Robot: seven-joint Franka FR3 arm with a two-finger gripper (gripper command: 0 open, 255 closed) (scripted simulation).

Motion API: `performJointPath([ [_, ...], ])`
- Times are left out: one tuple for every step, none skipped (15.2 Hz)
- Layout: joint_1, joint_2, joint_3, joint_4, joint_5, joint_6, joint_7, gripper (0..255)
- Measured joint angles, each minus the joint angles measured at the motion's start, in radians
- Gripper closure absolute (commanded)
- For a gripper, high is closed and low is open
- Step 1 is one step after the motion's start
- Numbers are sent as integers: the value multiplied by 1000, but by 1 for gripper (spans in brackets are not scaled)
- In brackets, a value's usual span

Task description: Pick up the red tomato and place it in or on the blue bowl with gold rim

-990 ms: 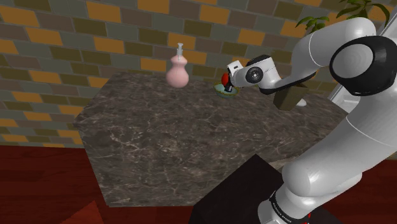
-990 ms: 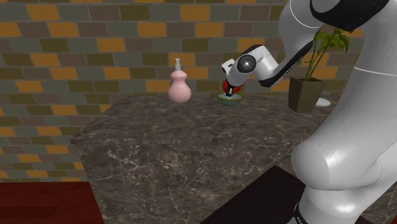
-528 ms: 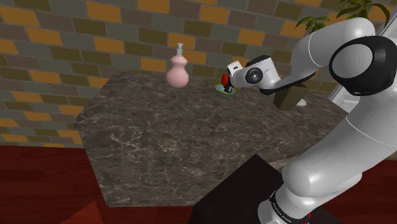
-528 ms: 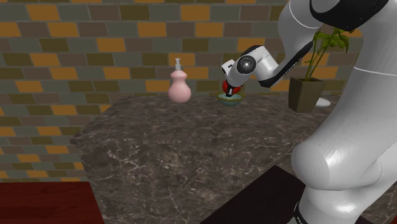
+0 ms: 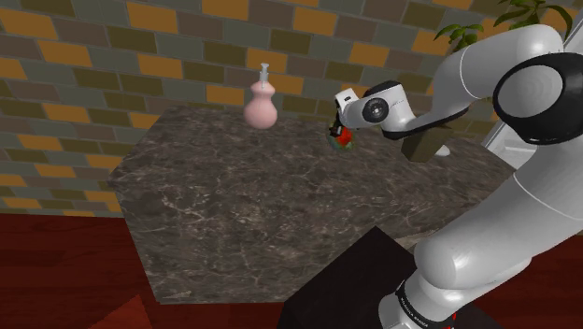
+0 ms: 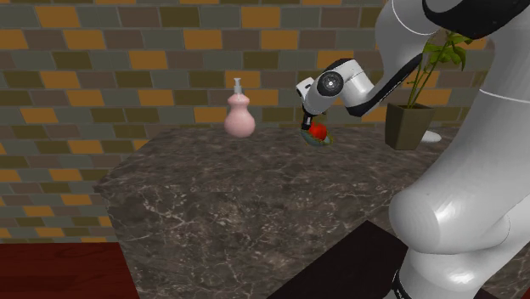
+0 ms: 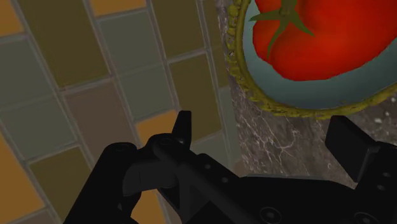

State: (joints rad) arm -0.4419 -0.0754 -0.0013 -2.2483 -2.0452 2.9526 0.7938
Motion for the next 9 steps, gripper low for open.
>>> performJointPath([
  [-1, -33, 3, -28, 27, 1, -27, 0],
  [-5, -76, 5, -63, 64, 6, -64, 0],
  [-6, -97, 8, -81, 77, 6, -76, 0],
  [-6, -106, 10, -90, 83, 4, -81, 0],
  [-6, -110, 10, -94, 85, 4, -82, 0],
  [-6, -112, 11, -96, 87, 4, -84, 0],
  [-6, -113, 11, -97, 88, 4, -85, 0],
  [-6, -114, 11, -98, 88, 4, -86, 0],
  [-6, -114, 11, -98, 89, 4, -86, 0],
])
